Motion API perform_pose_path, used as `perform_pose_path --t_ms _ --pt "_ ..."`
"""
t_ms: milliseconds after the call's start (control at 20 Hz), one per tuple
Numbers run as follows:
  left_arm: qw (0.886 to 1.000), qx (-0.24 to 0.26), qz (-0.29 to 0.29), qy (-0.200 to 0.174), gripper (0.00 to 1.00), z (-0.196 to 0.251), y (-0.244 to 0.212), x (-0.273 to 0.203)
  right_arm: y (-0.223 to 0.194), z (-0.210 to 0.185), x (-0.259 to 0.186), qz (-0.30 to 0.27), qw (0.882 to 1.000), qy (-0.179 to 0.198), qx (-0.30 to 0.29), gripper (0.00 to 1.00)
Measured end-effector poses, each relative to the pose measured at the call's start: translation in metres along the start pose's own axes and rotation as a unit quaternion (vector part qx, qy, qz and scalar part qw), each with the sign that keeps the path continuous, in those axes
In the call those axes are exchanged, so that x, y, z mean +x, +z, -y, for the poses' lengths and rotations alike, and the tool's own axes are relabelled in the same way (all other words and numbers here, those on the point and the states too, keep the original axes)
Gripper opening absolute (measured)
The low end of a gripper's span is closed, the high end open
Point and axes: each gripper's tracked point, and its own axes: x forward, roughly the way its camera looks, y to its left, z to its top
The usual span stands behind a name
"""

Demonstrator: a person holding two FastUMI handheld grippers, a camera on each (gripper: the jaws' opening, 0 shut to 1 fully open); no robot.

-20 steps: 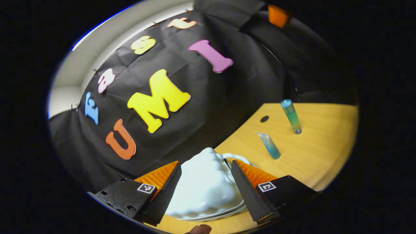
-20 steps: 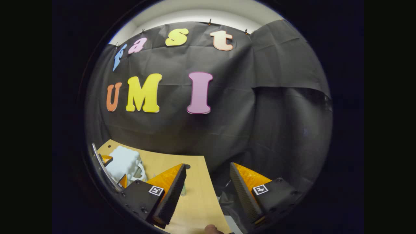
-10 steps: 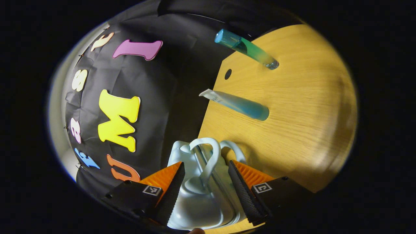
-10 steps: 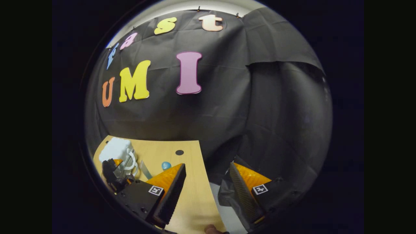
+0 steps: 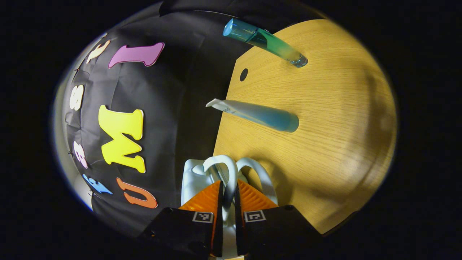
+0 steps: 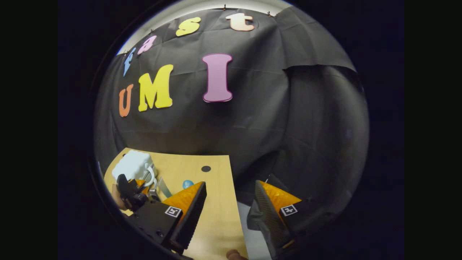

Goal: First open the suitcase, pack the skin care products into it, and then close the suitcase.

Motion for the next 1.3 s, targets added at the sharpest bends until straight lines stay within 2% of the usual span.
perform_pose_path --t_ms 150,350,500,650,800,1050,1150,1300 --pt "1.000 -0.026 0.004 -0.001 0.04 -0.007 0.002 -0.003 0.008 -0.006 -0.002 0.007 1.000 0.007 -0.009 0.81" --pt "0.993 -0.118 0.004 -0.003 0.03 -0.022 -0.002 -0.009 0.026 -0.015 -0.012 0.026 1.000 -0.003 -0.007 0.81" --pt "0.982 -0.188 0.026 -0.010 0.03 -0.044 -0.002 -0.018 0.041 -0.028 -0.024 0.045 0.999 -0.020 -0.009 0.81" --pt "0.967 -0.250 0.055 -0.006 0.02 -0.081 -0.008 -0.035 0.058 -0.052 -0.037 0.061 0.997 -0.037 -0.006 0.81" --pt "0.946 -0.313 0.078 0.002 0.02 -0.130 -0.031 -0.054 0.077 -0.086 -0.052 0.080 0.996 -0.044 0.003 0.81" --pt "0.911 -0.400 0.102 0.023 0.02 -0.219 -0.109 -0.057 0.095 -0.157 -0.063 0.099 0.994 -0.043 0.000 0.81" --pt "0.898 -0.424 0.112 0.032 0.02 -0.241 -0.142 -0.061 0.098 -0.186 -0.067 0.100 0.994 -0.039 0.001 0.81" --pt "0.886 -0.447 0.113 0.048 0.02 -0.258 -0.197 -0.057 0.103 -0.227 -0.074 0.101 0.994 -0.037 -0.002 0.80"
